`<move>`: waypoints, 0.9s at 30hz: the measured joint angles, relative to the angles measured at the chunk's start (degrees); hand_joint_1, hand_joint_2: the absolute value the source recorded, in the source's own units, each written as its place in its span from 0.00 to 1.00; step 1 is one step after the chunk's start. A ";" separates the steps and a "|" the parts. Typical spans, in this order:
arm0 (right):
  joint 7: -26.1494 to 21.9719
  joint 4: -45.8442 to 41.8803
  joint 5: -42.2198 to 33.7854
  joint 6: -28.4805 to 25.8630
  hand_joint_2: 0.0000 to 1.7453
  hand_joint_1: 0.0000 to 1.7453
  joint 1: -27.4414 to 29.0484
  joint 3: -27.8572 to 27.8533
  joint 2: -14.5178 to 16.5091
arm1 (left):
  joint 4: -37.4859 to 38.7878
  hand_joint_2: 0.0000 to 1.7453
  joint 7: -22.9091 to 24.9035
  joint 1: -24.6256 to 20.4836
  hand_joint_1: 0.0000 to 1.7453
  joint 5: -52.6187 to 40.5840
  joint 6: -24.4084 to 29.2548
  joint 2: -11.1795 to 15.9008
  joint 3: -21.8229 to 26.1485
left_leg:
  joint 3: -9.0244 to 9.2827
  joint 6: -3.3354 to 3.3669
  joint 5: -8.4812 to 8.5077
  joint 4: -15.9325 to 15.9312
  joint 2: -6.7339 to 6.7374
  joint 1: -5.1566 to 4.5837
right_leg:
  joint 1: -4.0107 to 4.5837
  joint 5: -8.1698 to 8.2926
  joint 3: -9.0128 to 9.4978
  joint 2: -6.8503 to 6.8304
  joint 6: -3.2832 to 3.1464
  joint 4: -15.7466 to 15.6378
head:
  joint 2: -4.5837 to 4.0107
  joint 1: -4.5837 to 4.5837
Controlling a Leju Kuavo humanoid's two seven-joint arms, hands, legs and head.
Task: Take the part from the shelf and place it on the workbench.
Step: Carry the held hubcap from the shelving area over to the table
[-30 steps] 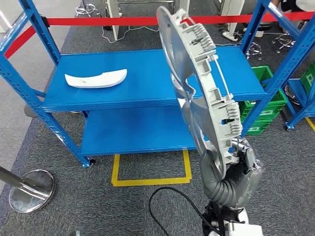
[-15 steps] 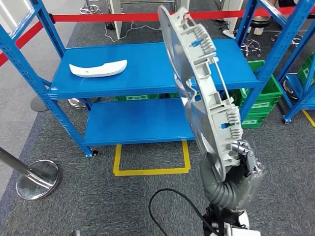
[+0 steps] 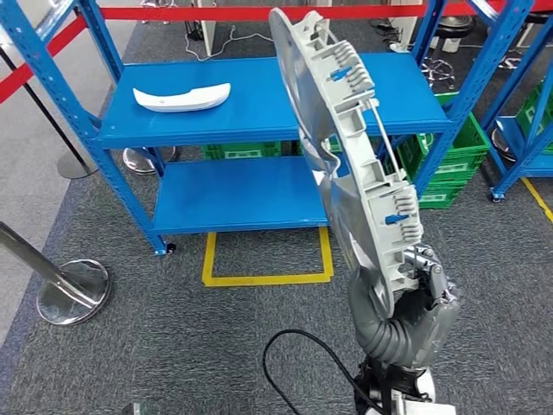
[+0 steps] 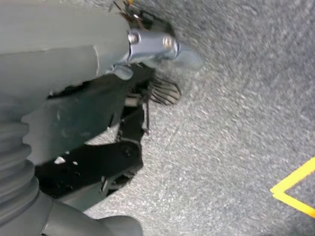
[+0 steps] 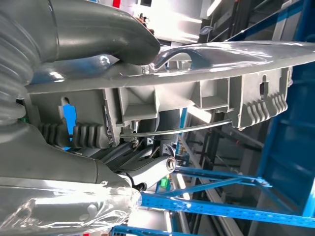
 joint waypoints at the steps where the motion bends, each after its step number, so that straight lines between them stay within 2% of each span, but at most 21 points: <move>1: 0.00 0.00 -0.12 -0.01 1.00 1.00 0.07 0.00 0.00 | 0.00 1.00 0.04 0.14 0.00 0.01 0.00 0.01 0.04 | -0.58 0.42 0.65 -0.08 0.10 0.07 | -0.06 -1.80 -0.65 0.00 0.26 1.41 | 0.00 0.09; 2: -0.01 0.00 -0.24 -0.02 1.00 1.00 0.12 0.00 0.00 | 0.00 1.00 0.08 0.19 0.00 0.01 0.00 0.01 0.07 | -1.24 0.75 1.30 -0.11 0.19 0.13 | -0.12 -4.58 -1.52 -0.01 0.46 4.10 | 0.00 0.21; 4: -0.02 0.01 -0.43 -0.03 1.00 1.00 0.09 0.00 0.00 | 0.00 1.00 0.13 0.20 0.00 -0.01 -0.01 0.01 0.08 | -2.63 1.08 2.51 -0.07 0.19 0.05 | -0.16 -9.95 -3.19 -0.04 0.76 11.77 | 0.00 0.42; 5: -0.02 0.02 -0.48 -0.03 1.00 1.00 0.07 0.00 0.00 | 0.00 1.00 0.13 0.20 0.00 -0.01 -0.01 0.01 0.08 | -3.35 1.09 3.06 -0.04 0.19 0.00 | -0.16 -10.95 -3.46 -0.03 0.84 14.87 | 0.00 0.45; 6: -0.02 0.02 -0.50 -0.03 1.00 1.00 0.07 0.00 0.00 | 0.00 1.00 0.07 0.21 0.00 0.00 -0.02 0.01 0.08 | -4.07 1.06 3.57 -0.01 0.20 -0.04 | -0.16 -10.52 -2.96 -0.03 0.85 16.30 | 0.00 0.46; 7: -0.02 0.02 -0.51 -0.03 1.00 1.00 0.08 0.00 0.00 | 0.00 1.00 -0.06 0.22 0.00 0.01 -0.04 0.01 0.08 | -4.78 0.97 4.03 0.04 0.20 -0.06 | -0.15 -9.07 -1.57 -0.04 0.82 15.82 | 0.00 0.46; 8: -0.02 0.02 -0.51 -0.03 1.00 1.00 0.07 0.00 0.00 | 0.00 1.00 -0.23 0.22 0.00 0.02 -0.10 0.01 0.08 | -5.43 0.83 4.45 0.14 0.19 -0.07 | -0.15 -7.36 0.74 -0.05 0.75 13.45 | 0.00 0.46; 9: -0.02 0.02 -0.51 -0.03 1.00 1.00 0.02 0.00 0.00 | 0.00 1.00 -0.44 0.23 0.00 0.03 -0.15 0.01 0.08 | -5.98 0.62 4.83 0.30 0.17 -0.10 | -0.15 -6.58 3.73 -0.09 0.67 9.59 | 0.00 0.46; 10: -0.03 0.02 -0.50 -0.03 1.00 1.00 -0.03 0.00 0.00 | 0.00 1.00 -0.61 0.23 0.00 0.03 -0.21 0.01 0.08 | -6.41 0.40 5.13 0.55 0.15 -0.17 | -0.12 -6.64 6.85 -0.11 0.56 5.36 | 0.00 0.45; 11: -0.04 0.02 -0.50 -0.03 1.00 1.00 -0.08 0.00 0.00 | 0.00 1.00 -0.72 0.22 0.00 0.03 -0.24 0.02 0.08 | -6.72 0.12 5.46 0.78 0.13 -0.25 | -0.07 -7.29 9.11 -0.11 0.37 1.93 | 0.00 0.41; 12: -0.05 0.02 -0.49 -0.03 1.00 1.00 -0.11 0.00 0.00 | 0.00 1.00 -0.78 0.22 0.00 0.03 -0.24 0.03 0.08 | -6.96 -0.17 5.80 0.96 0.13 -0.29 | 0.03 -8.12 10.42 -0.07 0.12 -0.29 | 0.00 0.39; 14: -0.07 0.02 -0.49 -0.03 1.00 1.00 -0.06 0.00 0.00 | 0.00 1.00 -0.83 0.22 0.00 0.03 -0.25 0.05 0.08 | -7.36 -0.75 6.31 1.15 0.13 -0.22 | 0.11 -8.12 10.44 0.01 -0.62 -1.17 | 0.00 0.34; 16: -0.07 0.02 -0.49 -0.03 1.00 1.00 -0.06 0.00 0.00 | 0.00 1.00 -0.87 0.22 0.00 0.03 -0.25 0.07 0.08 | -8.35 -1.50 4.69 2.97 0.10 -0.09 | -0.05 -7.50 9.96 -0.03 -1.45 -1.24 | 0.00 0.16; 17: -0.08 0.02 -0.48 -0.03 1.00 1.00 -0.07 0.00 0.00 | 0.00 1.00 -0.89 0.22 0.00 0.03 -0.25 0.09 0.08 | -9.42 -1.88 2.82 5.51 0.09 -0.01 | -0.15 -7.18 9.71 -0.07 -1.78 -1.31 | 0.00 0.04; 19: -0.09 0.02 -0.49 -0.03 1.00 1.00 -0.05 0.00 0.00 | 0.00 1.00 -0.90 0.22 0.00 0.03 -0.25 0.14 0.08 | -12.50 -2.49 -1.51 13.28 0.09 0.14 | -0.13 -6.69 9.04 -0.11 -2.08 -1.27 | 0.00 -0.17; 20: -0.08 0.03 -0.49 -0.03 1.00 1.00 -0.02 0.00 0.00 | 0.00 1.00 -0.90 0.22 0.00 0.03 -0.24 0.18 0.08 | -13.73 -2.63 -2.72 16.53 0.09 0.19 | -0.11 -6.51 8.76 -0.12 -2.09 -1.25 | 0.00 -0.17; 21: -0.08 0.03 -0.50 -0.03 1.00 1.00 0.01 0.00 0.00 | 0.00 1.00 -0.90 0.22 0.00 0.03 -0.21 0.21 0.08 | -14.18 -2.66 -2.84 18.14 0.09 0.20 | -0.09 -6.34 8.53 -0.12 -2.08 -1.23 | 0.00 -0.17; 22: -0.08 0.03 -0.50 -0.02 1.00 1.00 0.04 0.00 0.00 | 0.00 1.00 -0.90 0.22 0.00 0.03 -0.19 0.22 0.08 | -13.50 -2.60 -1.77 17.41 0.09 0.21 | -0.08 -6.22 8.36 -0.10 -2.04 -1.22 | 0.00 -0.17; 23: -0.10 0.03 -0.51 -0.02 1.00 1.00 0.04 0.00 0.00 | 0.00 1.00 -0.90 0.22 0.00 0.02 -0.16 0.23 0.08 | -11.80 -2.47 0.10 14.65 0.09 0.20 | -0.08 -6.13 8.29 -0.06 -1.99 -1.21 | 0.00 -0.17; 25: -0.22 0.02 -0.84 0.15 1.00 1.00 -0.04 0.01 0.00 | 0.00 1.00 -0.90 0.22 0.00 -0.03 -0.13 0.20 0.08 | -7.19 -2.00 3.52 6.66 0.07 0.15 | 0.04 -6.08 8.18 0.03 -1.79 -1.15 | 0.00 -0.16; 27: -0.33 0.02 -2.19 1.19 1.00 1.00 -0.31 0.08 -0.01 | 0.00 1.00 -0.90 0.21 0.00 -0.11 -0.16 0.15 0.08 | -4.74 -1.41 4.21 2.02 0.06 0.05 | 0.24 -5.97 7.91 0.09 -1.36 -1.03 | 0.00 -0.12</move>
